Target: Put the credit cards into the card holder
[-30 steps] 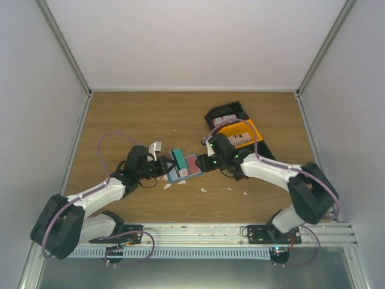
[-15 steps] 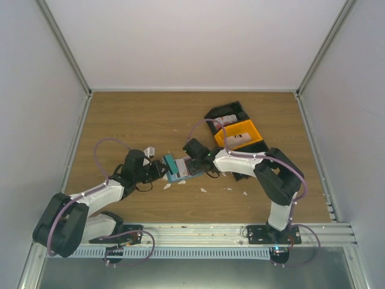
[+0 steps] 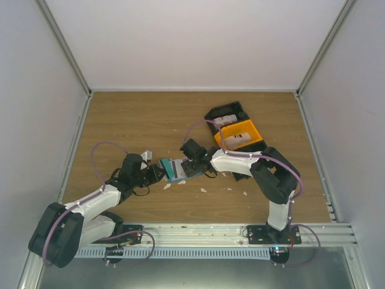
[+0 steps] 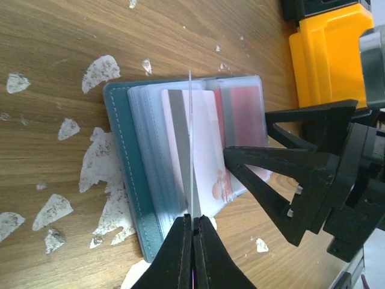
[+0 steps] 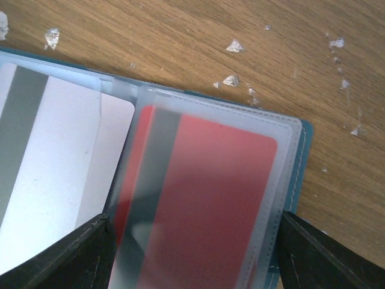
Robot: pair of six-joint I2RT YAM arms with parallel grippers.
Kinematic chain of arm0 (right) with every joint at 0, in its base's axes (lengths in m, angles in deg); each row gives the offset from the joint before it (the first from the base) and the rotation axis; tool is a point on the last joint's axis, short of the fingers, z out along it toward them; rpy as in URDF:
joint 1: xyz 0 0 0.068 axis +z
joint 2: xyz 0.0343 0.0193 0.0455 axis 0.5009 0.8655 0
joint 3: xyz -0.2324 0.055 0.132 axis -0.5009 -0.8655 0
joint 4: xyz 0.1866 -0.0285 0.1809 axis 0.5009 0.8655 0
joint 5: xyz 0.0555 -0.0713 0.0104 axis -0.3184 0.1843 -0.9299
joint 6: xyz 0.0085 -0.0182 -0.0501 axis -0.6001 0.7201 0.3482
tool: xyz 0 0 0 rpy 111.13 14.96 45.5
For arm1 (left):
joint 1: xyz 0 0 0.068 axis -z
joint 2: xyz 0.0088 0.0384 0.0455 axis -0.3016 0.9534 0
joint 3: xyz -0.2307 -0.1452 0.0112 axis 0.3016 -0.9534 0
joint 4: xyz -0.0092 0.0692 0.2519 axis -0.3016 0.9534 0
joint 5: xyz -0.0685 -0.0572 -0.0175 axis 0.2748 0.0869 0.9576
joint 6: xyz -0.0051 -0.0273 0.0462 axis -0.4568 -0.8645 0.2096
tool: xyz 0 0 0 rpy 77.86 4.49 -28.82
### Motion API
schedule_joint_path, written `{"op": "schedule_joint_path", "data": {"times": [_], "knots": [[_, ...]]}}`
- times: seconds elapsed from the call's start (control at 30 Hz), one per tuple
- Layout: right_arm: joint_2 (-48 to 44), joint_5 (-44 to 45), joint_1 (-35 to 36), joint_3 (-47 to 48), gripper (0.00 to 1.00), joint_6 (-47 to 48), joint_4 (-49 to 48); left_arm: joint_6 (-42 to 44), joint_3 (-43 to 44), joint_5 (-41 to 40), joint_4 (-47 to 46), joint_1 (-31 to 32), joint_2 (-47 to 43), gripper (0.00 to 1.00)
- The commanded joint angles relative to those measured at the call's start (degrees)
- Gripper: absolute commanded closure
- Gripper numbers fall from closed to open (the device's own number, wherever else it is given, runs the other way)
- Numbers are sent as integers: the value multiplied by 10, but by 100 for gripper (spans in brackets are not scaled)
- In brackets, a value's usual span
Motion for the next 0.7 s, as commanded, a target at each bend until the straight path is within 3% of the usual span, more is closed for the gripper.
{"op": "schedule_joint_path", "data": {"times": [0.0, 0.2, 0.67], "knots": [[19, -35, 7, 8, 25, 15, -5, 18, -5, 36, -38, -4, -3, 100], [22, -35, 7, 4, 19, 11, -11, 20, -2, 87, -71, -5, 21, 100], [-63, 13, -17, -28, 27, -62, -8, -19, 8, 133, -163, -4, 99, 100]]}}
